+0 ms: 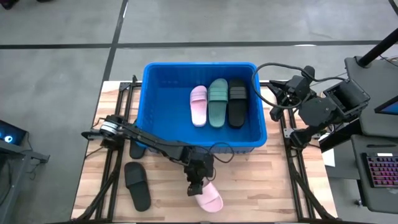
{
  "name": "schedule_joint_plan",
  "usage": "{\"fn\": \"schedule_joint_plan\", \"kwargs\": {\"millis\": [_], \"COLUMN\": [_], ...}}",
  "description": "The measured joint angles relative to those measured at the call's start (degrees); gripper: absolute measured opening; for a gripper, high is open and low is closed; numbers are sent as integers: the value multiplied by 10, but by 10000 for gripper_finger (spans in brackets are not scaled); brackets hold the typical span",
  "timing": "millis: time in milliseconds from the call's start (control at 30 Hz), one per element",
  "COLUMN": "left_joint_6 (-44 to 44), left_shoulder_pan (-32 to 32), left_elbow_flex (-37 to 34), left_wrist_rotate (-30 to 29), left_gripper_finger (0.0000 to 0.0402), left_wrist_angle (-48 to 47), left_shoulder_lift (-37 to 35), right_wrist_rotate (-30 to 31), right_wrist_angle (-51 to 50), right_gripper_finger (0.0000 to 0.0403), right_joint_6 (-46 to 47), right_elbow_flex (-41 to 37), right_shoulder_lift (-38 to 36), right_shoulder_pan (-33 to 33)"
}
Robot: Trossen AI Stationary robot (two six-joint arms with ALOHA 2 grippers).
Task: Pick and place slides into bin
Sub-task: Put the pink slide into the blue bin
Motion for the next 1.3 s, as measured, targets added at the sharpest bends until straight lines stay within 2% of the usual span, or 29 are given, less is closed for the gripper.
{"fn": "schedule_joint_plan", "kwargs": {"millis": [167,333,467,833,1300], "left_joint_6": [24,30,30,22,11], "left_shoulder_pan": [3,9,8,3,-16], "left_elbow_flex": [4,5,4,4,6], "left_wrist_rotate": [-52,-123,-142,-157,-143], "left_gripper_finger": [0,0,0,0,0], "left_wrist_angle": [-29,-111,-129,-113,-113], "left_shoulder_lift": [-36,-70,-100,-157,-182], "right_wrist_rotate": [0,-9,-11,-10,-9], "right_wrist_angle": [0,0,0,0,0], "right_gripper_finger": [54,54,54,54,54], "right_joint_6": [-1,-1,-1,-2,-12], "right_elbow_flex": [0,1,1,1,4], "right_shoulder_lift": [0,-1,-1,0,0], "right_shoulder_pan": [0,0,0,0,0]}}
